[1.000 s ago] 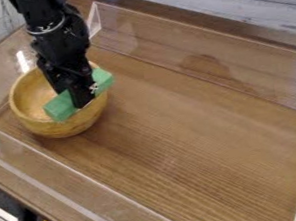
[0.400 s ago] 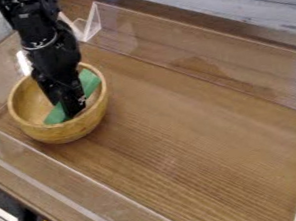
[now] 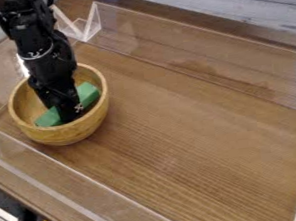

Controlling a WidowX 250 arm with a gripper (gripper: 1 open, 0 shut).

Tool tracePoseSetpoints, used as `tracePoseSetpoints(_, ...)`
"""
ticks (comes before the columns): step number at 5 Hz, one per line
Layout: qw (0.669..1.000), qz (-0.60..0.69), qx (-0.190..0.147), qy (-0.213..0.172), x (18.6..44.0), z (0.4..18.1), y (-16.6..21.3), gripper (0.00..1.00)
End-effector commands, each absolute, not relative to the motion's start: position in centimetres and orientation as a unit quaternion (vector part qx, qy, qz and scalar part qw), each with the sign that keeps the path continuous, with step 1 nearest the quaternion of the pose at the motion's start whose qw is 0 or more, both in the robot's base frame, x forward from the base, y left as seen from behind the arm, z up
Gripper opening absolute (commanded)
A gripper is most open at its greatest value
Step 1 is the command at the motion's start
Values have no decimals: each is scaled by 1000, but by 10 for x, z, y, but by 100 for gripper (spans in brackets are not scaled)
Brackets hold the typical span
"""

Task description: Put the green block in the brown bowl

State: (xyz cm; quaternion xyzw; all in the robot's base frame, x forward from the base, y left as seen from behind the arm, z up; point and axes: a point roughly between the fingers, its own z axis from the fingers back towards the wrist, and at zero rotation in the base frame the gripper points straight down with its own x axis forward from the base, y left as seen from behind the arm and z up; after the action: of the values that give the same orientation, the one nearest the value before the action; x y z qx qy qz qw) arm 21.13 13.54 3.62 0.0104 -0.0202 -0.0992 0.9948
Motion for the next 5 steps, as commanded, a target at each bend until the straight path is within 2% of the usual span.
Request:
tracePoseSetpoints(1, 997, -70, 16, -16, 198, 40, 139, 0)
tracePoseSetpoints(3, 999, -22, 20, -12, 191, 21, 138, 0)
tracePoseSetpoints(5, 1000, -20, 21, -11, 186, 10, 142, 0)
